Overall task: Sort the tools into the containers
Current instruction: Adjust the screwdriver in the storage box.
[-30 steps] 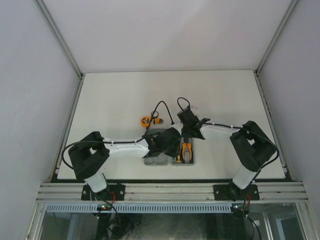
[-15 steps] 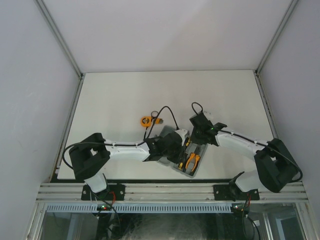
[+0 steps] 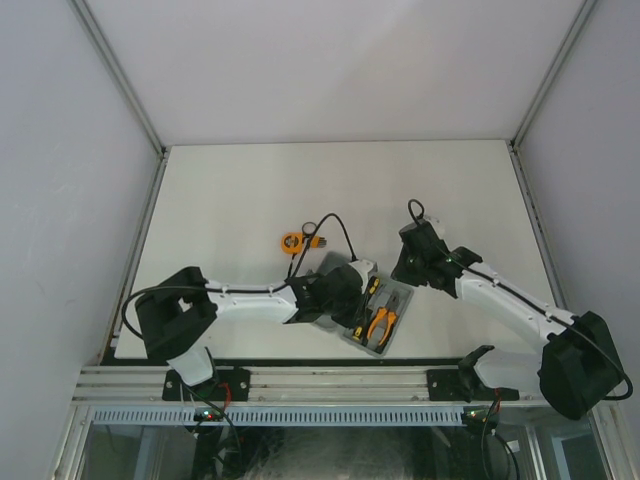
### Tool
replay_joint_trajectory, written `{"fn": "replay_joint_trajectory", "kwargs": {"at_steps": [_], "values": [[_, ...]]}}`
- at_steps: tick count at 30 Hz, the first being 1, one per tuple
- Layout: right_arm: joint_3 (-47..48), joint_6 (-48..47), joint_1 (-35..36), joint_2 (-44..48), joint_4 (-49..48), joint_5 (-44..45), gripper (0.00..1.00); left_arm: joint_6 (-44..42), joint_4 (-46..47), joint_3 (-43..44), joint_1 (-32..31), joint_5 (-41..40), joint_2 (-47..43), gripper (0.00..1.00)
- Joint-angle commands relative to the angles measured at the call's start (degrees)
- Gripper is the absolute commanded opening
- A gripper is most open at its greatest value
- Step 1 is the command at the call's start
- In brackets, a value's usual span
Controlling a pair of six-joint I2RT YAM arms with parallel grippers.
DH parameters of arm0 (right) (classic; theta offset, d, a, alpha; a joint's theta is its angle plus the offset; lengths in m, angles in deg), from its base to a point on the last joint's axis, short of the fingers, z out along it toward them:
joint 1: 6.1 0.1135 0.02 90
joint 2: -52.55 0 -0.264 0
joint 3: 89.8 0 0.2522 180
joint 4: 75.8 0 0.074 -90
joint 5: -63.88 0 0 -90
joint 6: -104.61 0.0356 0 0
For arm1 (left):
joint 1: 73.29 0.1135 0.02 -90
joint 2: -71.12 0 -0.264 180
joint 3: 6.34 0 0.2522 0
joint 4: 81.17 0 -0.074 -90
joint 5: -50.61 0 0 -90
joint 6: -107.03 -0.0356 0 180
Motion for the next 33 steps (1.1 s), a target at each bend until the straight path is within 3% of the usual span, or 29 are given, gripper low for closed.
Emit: {"fn": "replay_joint_trajectory", "kwargs": {"at_steps": [1,7,14,23,33], "values": [[-1.17,-0.76,-0.90,3.91,0.66,3.35,0.17,-5.13,-16.16,-3.75,-0.33,-3.37,-0.21,0.24],[-2.47,-2.79,-2.16,7.12,0.19,3.75,0.28,-6.89,-16.03,-0.62,0.27,-5.52,-6.03,0.42],[-3.46,-6.49,-2.48,6.75,-1.06,2.19,0.31,-7.29,-13.74,0.01,3.22,-4.64,-15.28,0.51],[-4.73,-13.43,-2.55,2.90,-7.61,-5.45,0.32,-0.84,-12.09,-13.14,6.13,-5.52,-25.82,0.49],[-1.01,-17.71,-3.24,-6.69,-9.47,-6.19,0.29,9.01,-7.25,-27.70,6.22,-2.59,-36.16,0.44]]}}
